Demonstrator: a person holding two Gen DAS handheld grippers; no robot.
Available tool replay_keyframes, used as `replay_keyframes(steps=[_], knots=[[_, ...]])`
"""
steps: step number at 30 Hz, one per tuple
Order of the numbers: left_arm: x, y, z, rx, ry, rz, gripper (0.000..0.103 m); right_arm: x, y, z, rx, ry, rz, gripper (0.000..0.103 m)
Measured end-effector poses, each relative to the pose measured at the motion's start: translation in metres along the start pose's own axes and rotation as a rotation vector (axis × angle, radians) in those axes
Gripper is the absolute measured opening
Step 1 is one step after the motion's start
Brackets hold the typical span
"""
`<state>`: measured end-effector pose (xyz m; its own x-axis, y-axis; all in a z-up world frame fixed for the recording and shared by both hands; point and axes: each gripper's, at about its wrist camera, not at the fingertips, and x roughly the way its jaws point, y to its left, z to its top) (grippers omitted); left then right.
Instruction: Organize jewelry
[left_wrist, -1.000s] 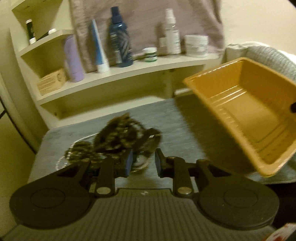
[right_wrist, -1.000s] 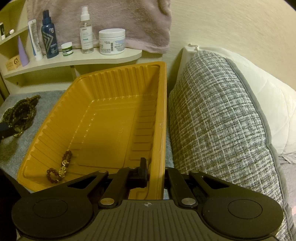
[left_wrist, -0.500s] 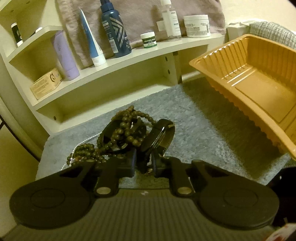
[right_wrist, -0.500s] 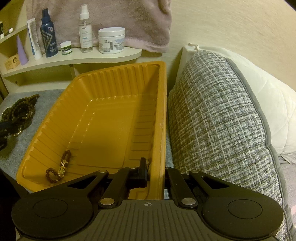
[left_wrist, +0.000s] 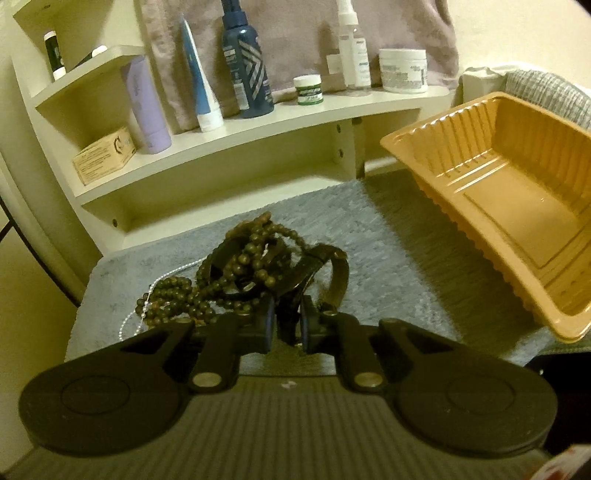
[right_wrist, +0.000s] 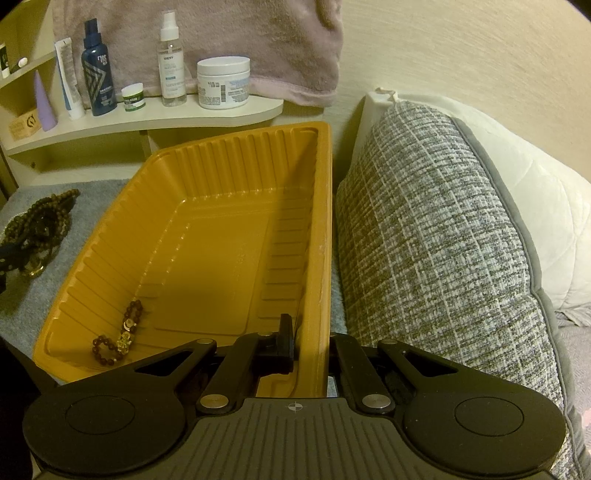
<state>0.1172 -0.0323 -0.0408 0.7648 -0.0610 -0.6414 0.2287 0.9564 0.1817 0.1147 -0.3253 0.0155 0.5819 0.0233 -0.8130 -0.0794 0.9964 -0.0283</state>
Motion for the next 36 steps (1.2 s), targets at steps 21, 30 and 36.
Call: replay_keyframes(steps=[21,30,36], knots=[[-0.013,-0.012,0.015,0.016,-0.04,-0.045,0.011,0.0,-0.001,-0.001,0.005,0.0,0.001,0.003],[-0.034,-0.031,0.046,0.013,-0.121,-0.142,0.011,0.001,-0.002,-0.001,0.009,-0.001,0.002,0.003],[-0.039,-0.06,0.056,0.035,-0.133,-0.242,0.011,0.001,-0.002,-0.002,0.015,-0.001,0.005,0.003]])
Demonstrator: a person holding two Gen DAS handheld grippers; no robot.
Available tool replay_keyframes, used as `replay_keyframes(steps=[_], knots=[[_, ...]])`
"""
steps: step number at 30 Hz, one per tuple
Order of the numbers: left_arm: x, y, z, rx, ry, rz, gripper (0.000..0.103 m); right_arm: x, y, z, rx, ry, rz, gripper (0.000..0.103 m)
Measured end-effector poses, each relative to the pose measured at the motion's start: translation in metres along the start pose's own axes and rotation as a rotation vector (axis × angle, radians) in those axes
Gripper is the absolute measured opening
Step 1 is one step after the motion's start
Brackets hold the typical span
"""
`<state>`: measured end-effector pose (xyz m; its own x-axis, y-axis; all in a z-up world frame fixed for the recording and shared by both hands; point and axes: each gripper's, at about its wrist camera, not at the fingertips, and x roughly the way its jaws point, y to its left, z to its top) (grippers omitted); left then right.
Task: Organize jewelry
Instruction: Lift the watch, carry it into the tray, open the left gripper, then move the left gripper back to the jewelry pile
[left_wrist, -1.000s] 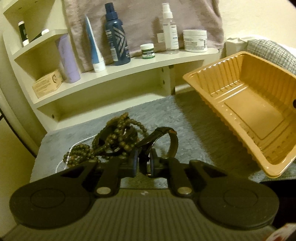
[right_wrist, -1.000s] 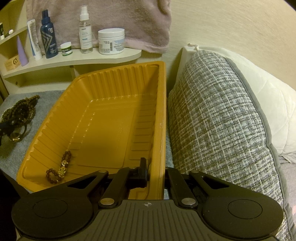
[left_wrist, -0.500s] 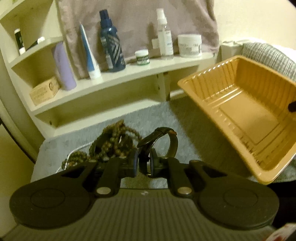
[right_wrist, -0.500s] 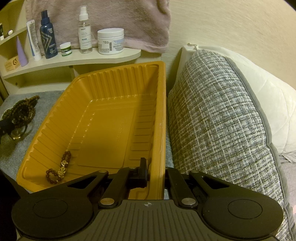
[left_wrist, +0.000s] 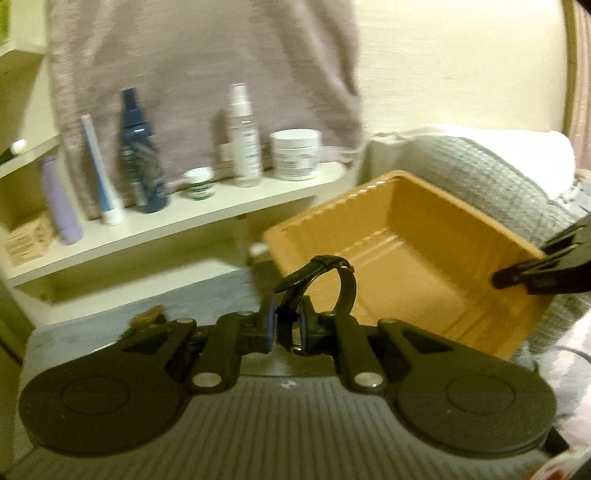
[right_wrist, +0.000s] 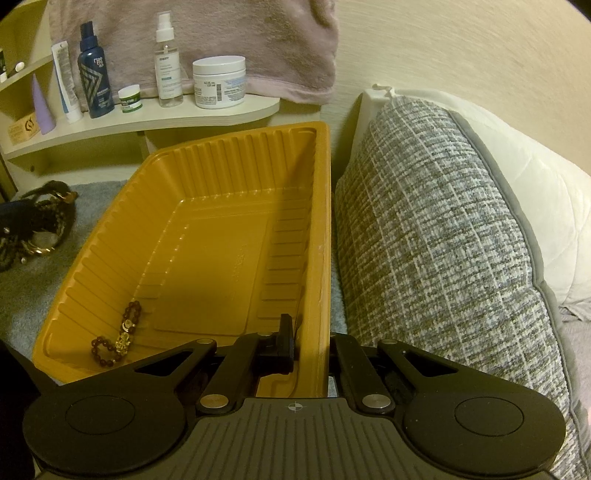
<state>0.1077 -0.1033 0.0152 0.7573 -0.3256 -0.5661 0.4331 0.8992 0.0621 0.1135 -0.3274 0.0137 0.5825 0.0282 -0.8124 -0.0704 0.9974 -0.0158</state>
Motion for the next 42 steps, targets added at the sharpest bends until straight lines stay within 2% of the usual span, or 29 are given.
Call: replay_keyframes(steps=[9,14,16,21,28,30,35,42], knots=[[0.012,-0.042,-0.007,0.059,0.028,-0.127,0.012,-0.001,0.001,0.0,0.005,-0.003,0.003,0.003],[0.017,-0.052,-0.012,0.072,0.051,-0.149,0.012,-0.001,0.0,0.0,0.008,-0.003,0.004,0.003],[0.019,-0.052,-0.014,0.072,0.064,-0.159,0.016,-0.001,0.0,-0.001,0.009,-0.003,0.004,0.003],[0.014,-0.046,-0.015,0.057,0.04,-0.153,0.022,-0.001,0.0,-0.001,0.012,0.0,0.005,0.003],[0.0,-0.016,-0.021,-0.001,0.033,-0.066,0.024,0.0,0.0,-0.001,0.013,0.002,0.004,0.003],[-0.003,-0.004,-0.026,-0.024,0.036,-0.023,0.028,0.0,0.0,-0.001,0.013,0.001,0.004,0.003],[-0.006,0.031,-0.045,-0.064,0.066,0.106,0.028,0.0,0.0,-0.001,0.012,0.003,0.002,0.003],[-0.008,0.075,-0.068,-0.106,0.106,0.246,0.028,0.001,-0.001,-0.001,0.01,0.005,-0.001,0.003]])
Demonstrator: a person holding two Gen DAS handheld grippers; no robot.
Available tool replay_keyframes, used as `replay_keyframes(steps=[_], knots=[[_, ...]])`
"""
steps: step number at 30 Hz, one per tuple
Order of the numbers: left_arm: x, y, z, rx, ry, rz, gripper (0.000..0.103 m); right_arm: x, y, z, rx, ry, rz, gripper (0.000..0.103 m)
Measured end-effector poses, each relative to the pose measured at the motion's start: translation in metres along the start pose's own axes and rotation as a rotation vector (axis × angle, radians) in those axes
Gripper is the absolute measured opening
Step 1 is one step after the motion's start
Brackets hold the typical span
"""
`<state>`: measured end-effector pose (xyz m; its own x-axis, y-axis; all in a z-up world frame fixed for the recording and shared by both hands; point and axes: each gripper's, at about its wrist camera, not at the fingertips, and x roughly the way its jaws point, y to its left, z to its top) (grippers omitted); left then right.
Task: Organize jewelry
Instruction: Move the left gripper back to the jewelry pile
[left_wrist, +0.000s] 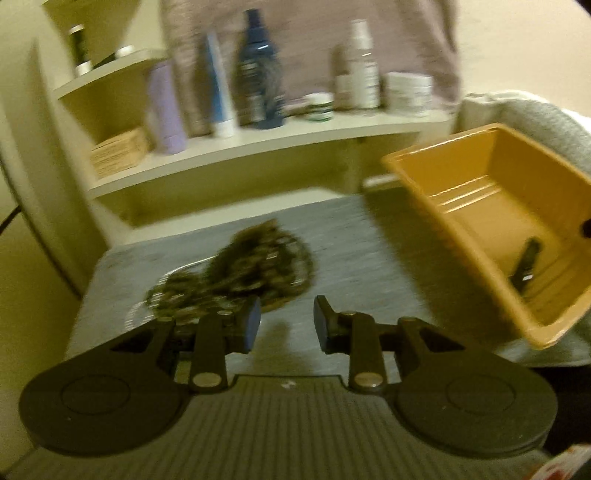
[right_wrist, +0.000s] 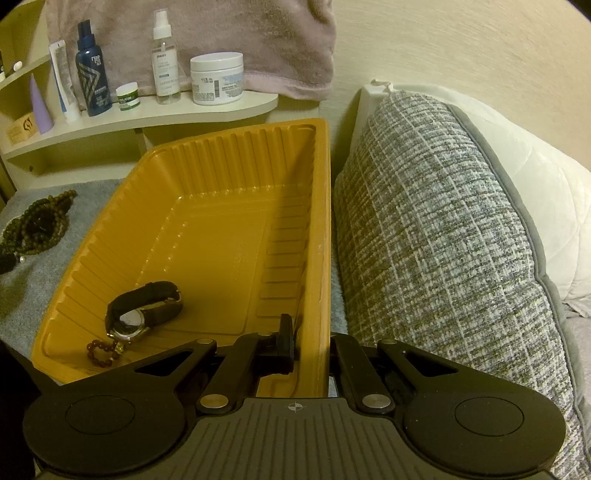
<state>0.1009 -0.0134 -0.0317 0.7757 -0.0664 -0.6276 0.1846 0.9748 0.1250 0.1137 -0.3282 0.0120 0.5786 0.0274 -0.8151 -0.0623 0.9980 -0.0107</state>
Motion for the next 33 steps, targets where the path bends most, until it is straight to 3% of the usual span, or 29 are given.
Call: replay_keyframes(steps=[5,17,25,33], knots=[[0.014,0.022,-0.009,-0.005,0.032,0.068,0.028,0.001,0.0,0.0,-0.004,0.004,-0.003,0.003],[0.042,0.028,-0.015,0.114,0.084,0.088,0.025,0.003,-0.001,0.001,-0.006,0.006,-0.004,0.003],[0.033,0.026,-0.009,0.088,0.051,0.046,0.023,0.003,-0.001,0.001,-0.007,0.006,-0.004,0.003],[0.04,0.013,-0.012,0.094,0.072,0.008,0.017,0.003,-0.001,0.001,-0.006,0.006,-0.004,0.003]])
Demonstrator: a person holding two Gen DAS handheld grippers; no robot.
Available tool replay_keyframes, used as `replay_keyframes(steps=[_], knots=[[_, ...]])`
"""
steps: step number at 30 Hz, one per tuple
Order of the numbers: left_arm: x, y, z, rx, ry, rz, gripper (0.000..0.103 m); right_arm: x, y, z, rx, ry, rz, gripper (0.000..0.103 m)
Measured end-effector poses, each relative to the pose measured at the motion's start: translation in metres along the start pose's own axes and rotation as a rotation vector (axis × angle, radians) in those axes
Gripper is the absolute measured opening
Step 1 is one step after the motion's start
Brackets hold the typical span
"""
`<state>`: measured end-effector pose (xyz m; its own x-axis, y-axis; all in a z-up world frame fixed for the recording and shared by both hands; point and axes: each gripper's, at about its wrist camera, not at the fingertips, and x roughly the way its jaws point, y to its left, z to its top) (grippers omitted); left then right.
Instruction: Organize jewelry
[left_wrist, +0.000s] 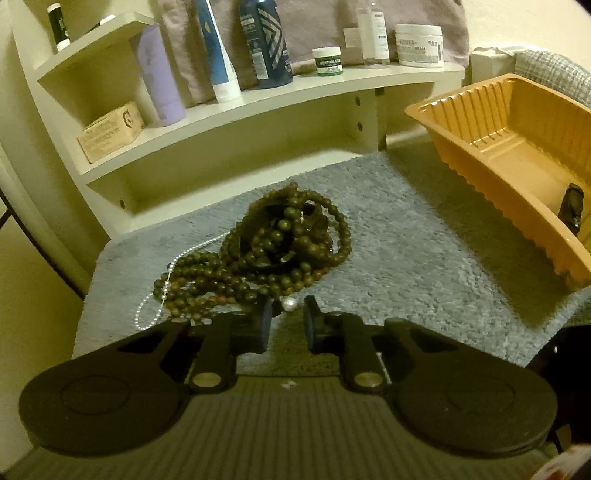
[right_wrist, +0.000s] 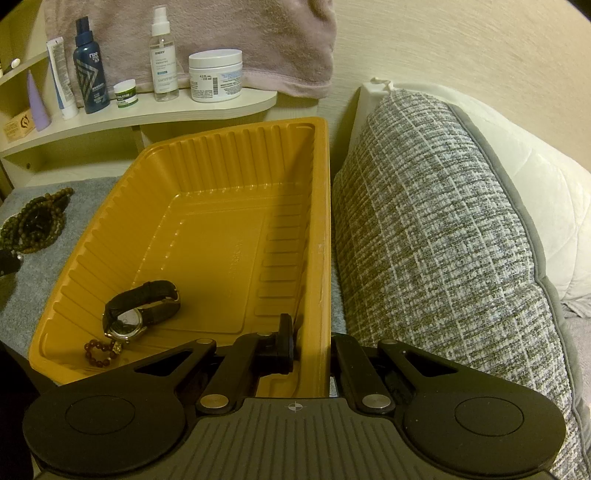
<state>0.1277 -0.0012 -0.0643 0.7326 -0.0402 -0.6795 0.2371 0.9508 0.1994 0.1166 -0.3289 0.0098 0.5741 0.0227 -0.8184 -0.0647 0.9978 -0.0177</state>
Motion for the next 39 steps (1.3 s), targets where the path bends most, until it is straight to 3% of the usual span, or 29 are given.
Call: replay_keyframes(steps=[13,20,26,32,39], knots=[[0.013,0.003,0.003,-0.02,0.002,0.037,0.017,0.0,-0.001,0.001,0.001,0.0,0.001,0.003],[0.007,0.002,0.001,-0.025,-0.001,0.045,0.007,0.0,0.0,0.0,0.001,0.0,-0.001,0.003],[-0.005,-0.003,-0.001,-0.028,-0.012,0.023,0.007,0.0,0.0,0.0,0.002,0.0,0.0,0.003],[-0.02,-0.016,0.008,-0.03,-0.042,-0.026,0.007,0.0,-0.001,0.0,0.003,-0.001,0.001,0.003],[-0.047,-0.042,0.036,-0.04,-0.123,-0.165,0.007,0.0,-0.001,0.0,0.004,-0.001,0.002,0.003]])
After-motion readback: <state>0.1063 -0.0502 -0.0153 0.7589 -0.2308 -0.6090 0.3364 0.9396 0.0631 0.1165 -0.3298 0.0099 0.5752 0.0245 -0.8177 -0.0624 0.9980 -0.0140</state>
